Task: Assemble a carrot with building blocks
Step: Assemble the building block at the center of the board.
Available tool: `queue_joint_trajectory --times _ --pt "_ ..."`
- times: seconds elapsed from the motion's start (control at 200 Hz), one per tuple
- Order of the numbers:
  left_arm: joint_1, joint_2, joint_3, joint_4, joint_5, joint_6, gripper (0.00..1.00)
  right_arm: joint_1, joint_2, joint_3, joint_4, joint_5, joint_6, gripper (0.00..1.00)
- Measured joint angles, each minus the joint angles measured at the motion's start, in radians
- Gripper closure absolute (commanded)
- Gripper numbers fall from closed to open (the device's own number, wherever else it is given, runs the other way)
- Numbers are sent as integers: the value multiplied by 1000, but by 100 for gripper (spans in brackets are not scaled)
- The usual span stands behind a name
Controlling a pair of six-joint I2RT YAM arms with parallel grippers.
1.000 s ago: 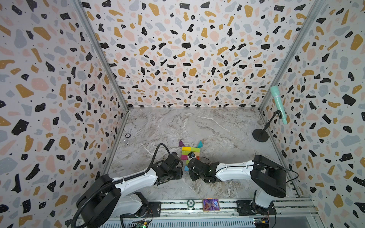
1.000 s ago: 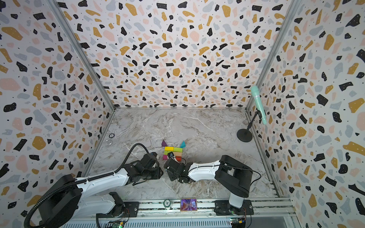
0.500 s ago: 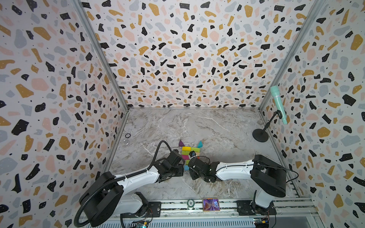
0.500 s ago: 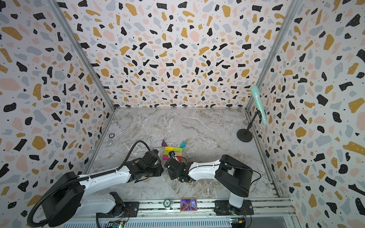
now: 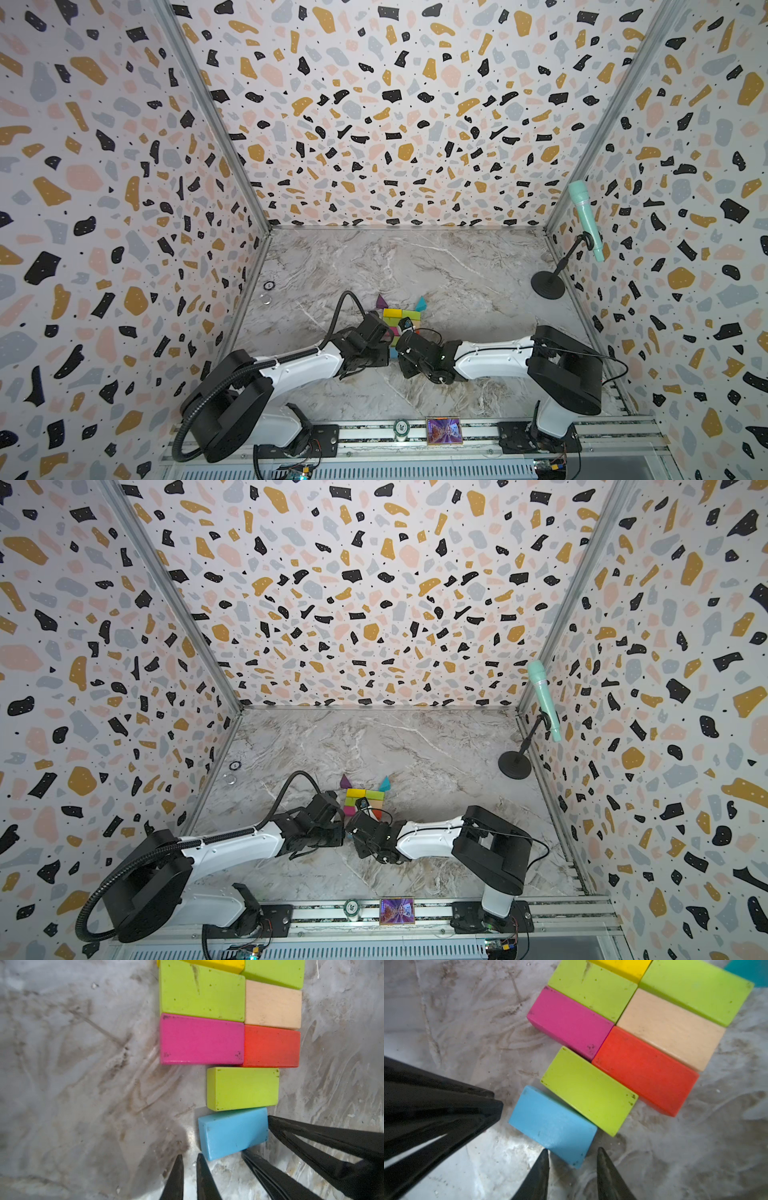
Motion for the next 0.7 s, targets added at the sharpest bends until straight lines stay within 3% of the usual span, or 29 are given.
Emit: queue_joint_trajectory --times 0.701 --pt "0 68 16 45 3 0 89 -2 -2 -12 25 0 40 61"
